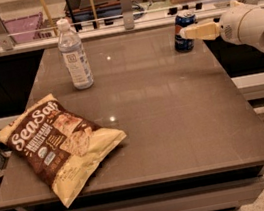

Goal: Move pepsi can near blue plastic bottle

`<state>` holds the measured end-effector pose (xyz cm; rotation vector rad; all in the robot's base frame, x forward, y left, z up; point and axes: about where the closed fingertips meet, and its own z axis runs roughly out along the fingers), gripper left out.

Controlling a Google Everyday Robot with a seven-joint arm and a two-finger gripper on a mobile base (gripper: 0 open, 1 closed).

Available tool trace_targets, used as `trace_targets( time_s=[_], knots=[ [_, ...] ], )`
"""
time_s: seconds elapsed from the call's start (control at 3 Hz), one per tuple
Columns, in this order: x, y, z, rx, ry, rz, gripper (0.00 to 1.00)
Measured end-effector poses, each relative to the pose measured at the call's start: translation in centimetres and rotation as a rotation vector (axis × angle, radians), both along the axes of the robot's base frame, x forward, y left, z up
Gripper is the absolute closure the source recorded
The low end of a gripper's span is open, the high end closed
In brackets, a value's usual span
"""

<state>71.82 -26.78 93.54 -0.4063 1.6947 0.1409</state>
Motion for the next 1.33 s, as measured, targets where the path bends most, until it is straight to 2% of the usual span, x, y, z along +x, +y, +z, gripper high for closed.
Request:
trace_targets(
  time_s=[0.33, 1.33],
  knots=[
    [1.6, 0.7, -0.2, 0.011, -0.004, 0.020, 0.00],
    [5.2, 3.3, -2.4, 0.145, 0.018, 0.149, 0.00]
  ],
)
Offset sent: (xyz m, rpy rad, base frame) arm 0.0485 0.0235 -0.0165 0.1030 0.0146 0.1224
